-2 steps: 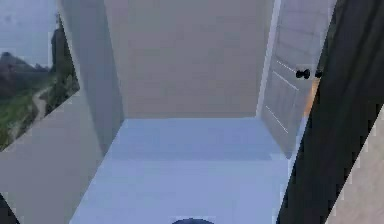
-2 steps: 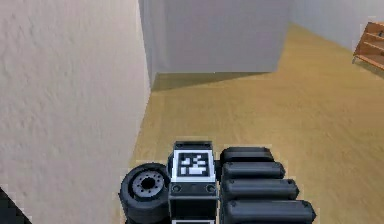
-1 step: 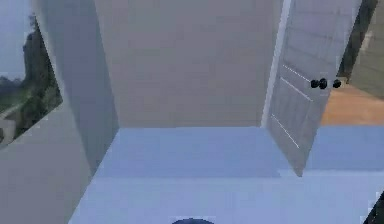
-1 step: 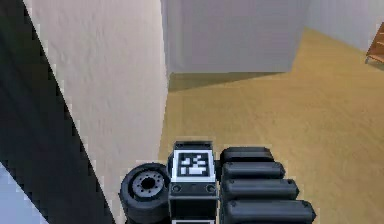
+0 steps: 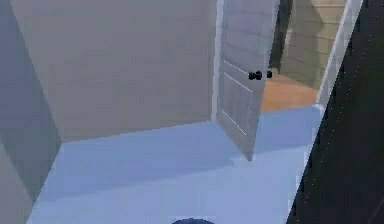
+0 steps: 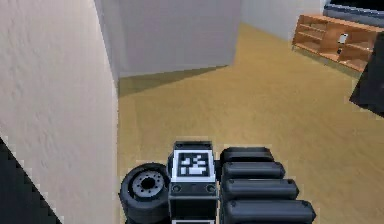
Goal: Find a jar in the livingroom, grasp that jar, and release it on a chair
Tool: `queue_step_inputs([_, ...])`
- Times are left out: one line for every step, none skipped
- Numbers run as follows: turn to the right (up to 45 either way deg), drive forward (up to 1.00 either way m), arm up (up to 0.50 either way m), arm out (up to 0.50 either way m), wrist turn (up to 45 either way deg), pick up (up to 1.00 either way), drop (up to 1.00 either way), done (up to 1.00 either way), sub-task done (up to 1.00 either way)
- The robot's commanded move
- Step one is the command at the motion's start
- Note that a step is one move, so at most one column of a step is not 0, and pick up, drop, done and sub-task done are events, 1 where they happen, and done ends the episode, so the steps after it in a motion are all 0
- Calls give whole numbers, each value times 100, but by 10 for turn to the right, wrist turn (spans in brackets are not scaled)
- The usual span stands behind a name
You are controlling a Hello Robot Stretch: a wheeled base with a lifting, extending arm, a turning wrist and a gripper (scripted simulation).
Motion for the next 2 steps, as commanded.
queue_step_inputs([0, 65, 0, 0, 0, 0, 0, 0, 0])
queue_step_inputs([450, 0, 0, 0, 0, 0, 0, 0, 0])
